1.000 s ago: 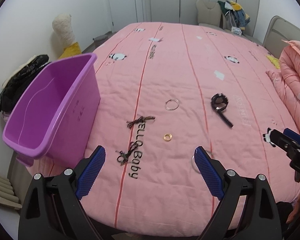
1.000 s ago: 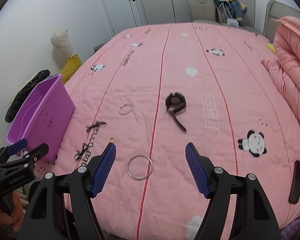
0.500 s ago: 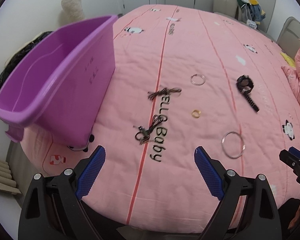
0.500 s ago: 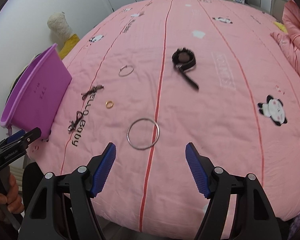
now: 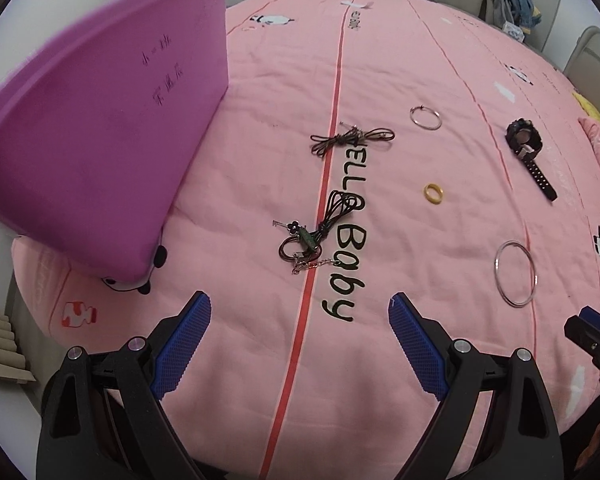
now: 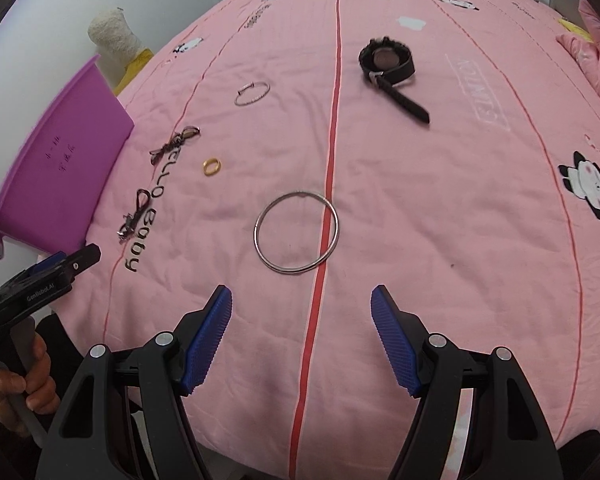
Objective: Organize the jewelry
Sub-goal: 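Lower the left tool to the green charm keychain while the right tool approaches the silver hoop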
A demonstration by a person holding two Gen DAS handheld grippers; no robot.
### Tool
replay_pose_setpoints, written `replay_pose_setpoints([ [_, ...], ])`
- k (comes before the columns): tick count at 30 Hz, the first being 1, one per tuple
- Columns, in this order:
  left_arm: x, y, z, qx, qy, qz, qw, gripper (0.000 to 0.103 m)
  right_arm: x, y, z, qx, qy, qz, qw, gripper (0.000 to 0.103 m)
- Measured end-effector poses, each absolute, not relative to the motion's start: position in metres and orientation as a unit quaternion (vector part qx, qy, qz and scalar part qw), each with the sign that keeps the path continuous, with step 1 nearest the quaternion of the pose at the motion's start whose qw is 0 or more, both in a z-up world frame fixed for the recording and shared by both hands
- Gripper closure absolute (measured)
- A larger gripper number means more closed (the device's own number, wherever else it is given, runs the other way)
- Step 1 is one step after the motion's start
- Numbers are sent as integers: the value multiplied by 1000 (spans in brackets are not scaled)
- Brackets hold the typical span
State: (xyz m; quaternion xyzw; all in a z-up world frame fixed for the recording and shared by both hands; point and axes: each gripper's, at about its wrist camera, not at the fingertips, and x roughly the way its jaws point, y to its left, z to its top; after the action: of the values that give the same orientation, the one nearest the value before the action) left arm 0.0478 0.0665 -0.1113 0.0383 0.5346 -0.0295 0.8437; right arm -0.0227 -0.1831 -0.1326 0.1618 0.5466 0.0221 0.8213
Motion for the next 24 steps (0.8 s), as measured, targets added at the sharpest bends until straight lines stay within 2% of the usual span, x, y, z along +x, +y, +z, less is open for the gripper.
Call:
replay_pose_setpoints([
  [24, 90, 64, -165, 45, 553, -25, 831, 14, 25, -165, -183, 135, 569, 25, 811, 34],
])
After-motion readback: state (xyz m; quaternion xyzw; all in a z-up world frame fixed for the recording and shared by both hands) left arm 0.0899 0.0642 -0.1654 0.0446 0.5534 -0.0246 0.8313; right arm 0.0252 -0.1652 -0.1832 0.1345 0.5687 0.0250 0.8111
